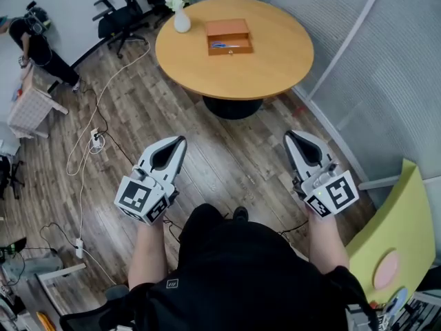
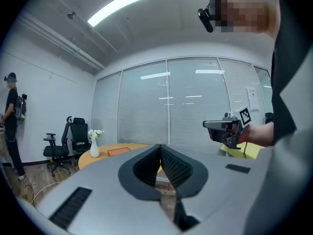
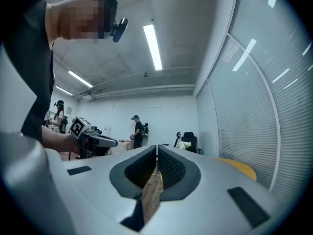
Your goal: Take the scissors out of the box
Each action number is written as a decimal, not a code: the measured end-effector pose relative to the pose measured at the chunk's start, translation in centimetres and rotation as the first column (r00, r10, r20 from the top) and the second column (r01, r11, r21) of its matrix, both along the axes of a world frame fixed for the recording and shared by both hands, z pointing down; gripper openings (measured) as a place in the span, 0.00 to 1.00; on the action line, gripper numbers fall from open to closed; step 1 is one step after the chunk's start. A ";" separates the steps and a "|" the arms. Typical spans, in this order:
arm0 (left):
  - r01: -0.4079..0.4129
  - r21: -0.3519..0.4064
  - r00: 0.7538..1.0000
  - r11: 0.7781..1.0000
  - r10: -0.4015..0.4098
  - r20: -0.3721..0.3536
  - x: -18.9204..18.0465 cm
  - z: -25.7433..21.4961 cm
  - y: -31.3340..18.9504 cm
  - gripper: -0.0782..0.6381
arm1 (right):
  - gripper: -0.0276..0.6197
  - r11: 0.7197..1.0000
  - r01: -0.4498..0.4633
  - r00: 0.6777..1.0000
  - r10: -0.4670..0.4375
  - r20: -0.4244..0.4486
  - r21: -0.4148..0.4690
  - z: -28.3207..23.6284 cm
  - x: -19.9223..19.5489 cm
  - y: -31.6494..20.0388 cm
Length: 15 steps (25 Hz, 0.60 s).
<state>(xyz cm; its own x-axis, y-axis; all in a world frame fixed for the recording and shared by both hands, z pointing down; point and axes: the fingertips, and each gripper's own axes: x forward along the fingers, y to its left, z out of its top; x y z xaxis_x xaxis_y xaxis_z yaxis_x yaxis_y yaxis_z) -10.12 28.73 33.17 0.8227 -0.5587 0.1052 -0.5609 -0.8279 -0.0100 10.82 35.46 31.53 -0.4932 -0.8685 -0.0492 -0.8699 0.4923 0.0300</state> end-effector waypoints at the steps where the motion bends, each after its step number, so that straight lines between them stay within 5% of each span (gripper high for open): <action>1: 0.006 0.000 1.000 1.000 -0.006 -0.001 0.3 0.0 0.1 0.13 | 0.10 1.000 0.007 1.000 -0.007 0.006 -0.001 0.2 0.3 0.1; 15: -0.008 -0.056 0.999 0.998 0.006 -0.033 2.6 3.2 -7.6 0.13 | 0.10 0.993 0.041 0.993 -0.028 0.118 -0.107 4.2 2.6 -7.0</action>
